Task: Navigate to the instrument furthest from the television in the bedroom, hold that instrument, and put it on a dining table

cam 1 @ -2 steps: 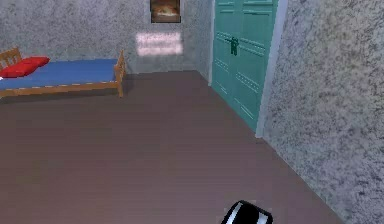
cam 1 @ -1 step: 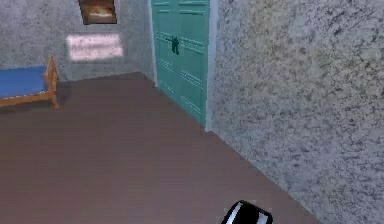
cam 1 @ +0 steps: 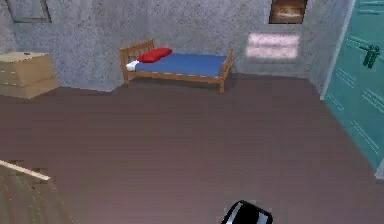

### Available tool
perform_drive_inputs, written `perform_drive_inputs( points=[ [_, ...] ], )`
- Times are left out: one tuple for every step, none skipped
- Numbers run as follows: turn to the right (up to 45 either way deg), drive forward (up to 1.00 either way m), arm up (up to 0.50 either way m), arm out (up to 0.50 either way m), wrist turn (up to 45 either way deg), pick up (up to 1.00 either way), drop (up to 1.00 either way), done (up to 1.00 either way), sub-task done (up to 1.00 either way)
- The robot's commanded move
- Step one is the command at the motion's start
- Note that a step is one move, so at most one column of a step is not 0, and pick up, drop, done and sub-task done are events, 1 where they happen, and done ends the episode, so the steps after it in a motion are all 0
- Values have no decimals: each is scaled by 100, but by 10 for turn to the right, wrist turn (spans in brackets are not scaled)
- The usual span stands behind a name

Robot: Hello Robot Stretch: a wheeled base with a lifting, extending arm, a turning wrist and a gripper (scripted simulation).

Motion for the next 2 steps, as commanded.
perform_drive_inputs(
  points=[
    [-450,0,0,0,0,0,0,0,0],
    [-180,0,0,0,0,0,0,0,0]
  ],
)
